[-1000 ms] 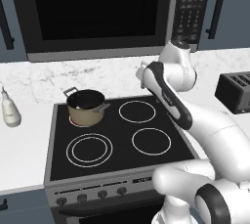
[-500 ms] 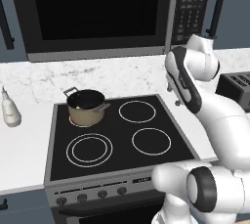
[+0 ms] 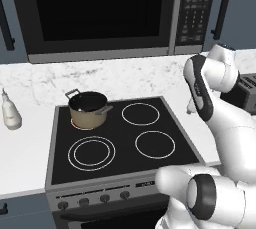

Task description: Put the avocado and mushroom in the pot. Retrieve the spatula and lightly stir the vegetables in the pot.

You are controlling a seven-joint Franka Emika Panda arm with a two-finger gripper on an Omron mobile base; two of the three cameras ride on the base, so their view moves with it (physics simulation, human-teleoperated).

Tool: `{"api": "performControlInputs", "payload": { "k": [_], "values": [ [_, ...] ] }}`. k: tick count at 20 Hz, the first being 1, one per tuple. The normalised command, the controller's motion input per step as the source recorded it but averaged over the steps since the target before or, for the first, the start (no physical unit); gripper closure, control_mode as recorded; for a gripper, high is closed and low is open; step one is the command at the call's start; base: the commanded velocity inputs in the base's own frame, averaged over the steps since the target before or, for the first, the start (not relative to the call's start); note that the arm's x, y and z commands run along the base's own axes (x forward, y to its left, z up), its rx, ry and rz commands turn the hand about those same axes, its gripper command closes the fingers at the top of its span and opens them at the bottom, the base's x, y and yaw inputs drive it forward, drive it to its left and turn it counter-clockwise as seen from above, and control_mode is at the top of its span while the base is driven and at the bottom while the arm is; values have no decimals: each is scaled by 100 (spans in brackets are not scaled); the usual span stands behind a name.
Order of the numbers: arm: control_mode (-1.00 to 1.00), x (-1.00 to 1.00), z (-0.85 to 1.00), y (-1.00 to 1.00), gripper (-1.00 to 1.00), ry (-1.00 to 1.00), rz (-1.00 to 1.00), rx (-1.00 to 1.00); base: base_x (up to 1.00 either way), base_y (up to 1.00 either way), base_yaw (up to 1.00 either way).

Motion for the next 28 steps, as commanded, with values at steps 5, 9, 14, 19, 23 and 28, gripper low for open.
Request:
{"api": "performControlInputs", "payload": {
  "k": [5,9,14,19,23,28],
  "values": [
    [-100,-16,-27,-29,-100,7,-72,9,0,0,0],
    [-100,-14,-31,-29,-100,5,-76,8,0,0,0],
    [-100,-2,-39,-21,-100,3,-82,2,0,0,0],
    [-100,11,-36,-18,-100,0,-79,0,0,0,0],
    [-100,18,-27,-22,-100,1,-76,0,0,0,0],
    [-100,31,-17,-20,-100,4,-69,0,0,0,0]
  ]
}}
